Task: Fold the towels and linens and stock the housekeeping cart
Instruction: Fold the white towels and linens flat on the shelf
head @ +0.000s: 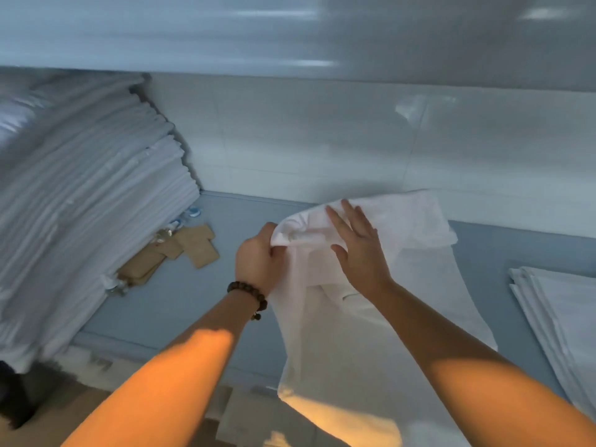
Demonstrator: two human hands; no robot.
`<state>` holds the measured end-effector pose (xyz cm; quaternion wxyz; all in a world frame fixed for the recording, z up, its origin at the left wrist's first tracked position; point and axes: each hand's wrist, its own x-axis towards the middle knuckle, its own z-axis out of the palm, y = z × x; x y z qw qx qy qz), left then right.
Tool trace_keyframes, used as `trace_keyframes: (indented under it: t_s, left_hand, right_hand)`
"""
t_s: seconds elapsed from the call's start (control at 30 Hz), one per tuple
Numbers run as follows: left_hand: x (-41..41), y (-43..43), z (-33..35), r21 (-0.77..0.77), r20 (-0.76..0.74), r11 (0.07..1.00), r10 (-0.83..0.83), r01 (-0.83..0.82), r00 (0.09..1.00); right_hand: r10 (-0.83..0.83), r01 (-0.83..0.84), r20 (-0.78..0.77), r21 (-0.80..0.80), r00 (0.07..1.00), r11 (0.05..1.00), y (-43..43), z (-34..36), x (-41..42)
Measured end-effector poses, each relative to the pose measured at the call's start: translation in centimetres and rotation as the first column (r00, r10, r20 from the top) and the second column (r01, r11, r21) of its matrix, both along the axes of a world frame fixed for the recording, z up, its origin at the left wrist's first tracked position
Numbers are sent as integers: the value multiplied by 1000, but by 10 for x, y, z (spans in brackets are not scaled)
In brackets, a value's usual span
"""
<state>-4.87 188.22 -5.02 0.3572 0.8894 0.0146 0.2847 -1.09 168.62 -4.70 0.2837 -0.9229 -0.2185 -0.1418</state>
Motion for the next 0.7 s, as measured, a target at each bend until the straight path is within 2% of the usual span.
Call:
trace_keyframes:
  t_s: [0.17,0.3,0.43,0.57,0.7]
  left_hand:
    - [-44,53,-16,62,-17,995,81,-80,997]
    - [-87,92,-37,118,-126,985,142,-127,982]
    - [-121,126,-58,187,-286,980,113,-60,952]
    - [-136,145,-84,325,-523,946,171,9,835]
    - [-141,151,-102,260,-601,962,98,78,793]
  right_hand:
    - [218,-222,-51,-107,975,969,75,-9,8]
    - [342,-362,-136,-172,930,916,128,-36,-3]
    - [322,-398,-259,-341,911,852,163,-76,-19]
    - [293,-419,-329,-432,897,799,170,-112,-31]
    - [255,-368,-274,-544,927,754,159,-129,-36]
